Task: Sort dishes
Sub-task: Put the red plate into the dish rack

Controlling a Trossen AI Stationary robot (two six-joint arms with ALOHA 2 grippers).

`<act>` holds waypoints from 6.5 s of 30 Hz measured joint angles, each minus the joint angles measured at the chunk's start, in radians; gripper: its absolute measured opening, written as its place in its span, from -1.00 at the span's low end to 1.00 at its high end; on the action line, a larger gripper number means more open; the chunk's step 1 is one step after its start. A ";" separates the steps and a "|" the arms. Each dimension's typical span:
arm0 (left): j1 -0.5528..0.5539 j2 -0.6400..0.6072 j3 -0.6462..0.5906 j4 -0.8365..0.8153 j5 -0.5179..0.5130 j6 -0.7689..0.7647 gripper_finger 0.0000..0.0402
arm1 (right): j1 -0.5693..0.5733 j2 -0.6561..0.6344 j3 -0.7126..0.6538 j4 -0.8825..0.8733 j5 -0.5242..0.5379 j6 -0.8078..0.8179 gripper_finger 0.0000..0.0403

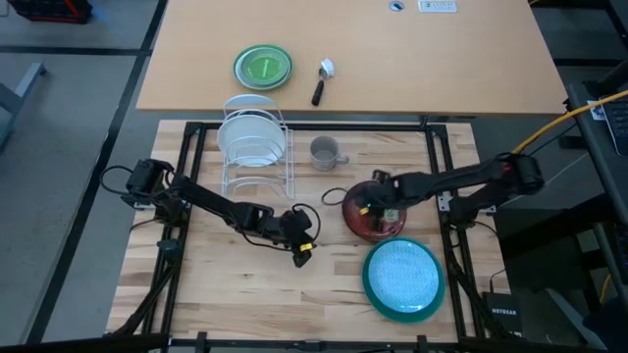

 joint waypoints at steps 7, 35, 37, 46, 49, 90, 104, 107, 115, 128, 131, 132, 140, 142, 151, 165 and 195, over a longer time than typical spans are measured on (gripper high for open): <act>0.008 0.000 0.000 0.014 -0.213 -0.128 -0.47 | -0.149 -0.044 0.000 -0.248 -0.028 -0.020 -0.37; 0.040 0.138 0.000 0.273 -0.246 -0.329 -0.47 | -0.942 -0.069 -0.002 -0.388 -0.669 -0.699 -0.37; 0.040 0.138 0.000 0.275 -0.246 -0.337 -0.47 | -0.979 -0.068 -0.002 -0.378 -0.650 -0.679 -0.37; 0.040 0.138 0.000 0.270 -0.246 -0.337 -0.47 | -1.010 -0.023 -0.002 -0.363 -0.678 -0.624 -0.37; 0.040 0.138 0.000 0.271 -0.246 -0.336 -0.47 | -1.010 0.008 -0.002 -0.360 -0.670 -0.623 -0.37; 0.043 0.239 0.000 0.335 -0.248 -0.424 -0.47 | -1.011 0.102 -0.376 0.130 -0.952 -0.475 -0.37; 0.046 0.300 0.002 0.499 -0.285 -0.421 -0.47 | -0.920 0.102 -0.377 0.195 -0.956 -0.406 -0.37; 0.051 0.300 0.002 0.496 -0.286 -0.420 -0.47 | -0.876 0.102 -0.377 0.231 -0.952 -0.347 -0.37; 0.062 0.300 0.002 0.495 -0.287 -0.409 -0.47 | -0.784 0.103 -0.379 0.317 -0.951 -0.233 -0.37; 0.067 0.299 0.003 0.451 -0.287 -0.404 -0.47 | -0.660 0.105 -0.380 0.461 -0.952 -0.065 -0.37; 0.067 0.299 0.003 0.441 -0.287 -0.404 -0.47 | -0.634 0.105 -0.380 0.486 -0.952 -0.044 -0.37; 0.067 0.299 0.003 0.440 -0.288 -0.404 -0.47 | -0.625 0.105 -0.380 0.494 -0.952 -0.044 -0.37; 0.067 0.299 0.003 0.438 -0.288 -0.405 -0.47 | -0.538 0.110 -0.383 0.592 -1.009 0.009 -0.37; 0.067 0.299 0.003 0.438 -0.291 -0.388 -0.47 | -0.516 0.110 -0.382 0.651 -1.050 0.024 -0.37; 0.065 0.300 0.001 0.457 -0.303 -0.306 -0.67 | -0.407 0.109 -0.382 0.800 -1.041 0.112 -0.37; 0.054 0.296 0.005 0.474 -0.312 -0.235 -0.85 | -0.373 0.105 -0.377 0.937 -0.960 0.098 -0.37; 0.054 0.122 0.001 0.538 -0.400 0.207 -0.98 | -0.375 -0.191 0.015 1.119 -1.153 0.051 -0.37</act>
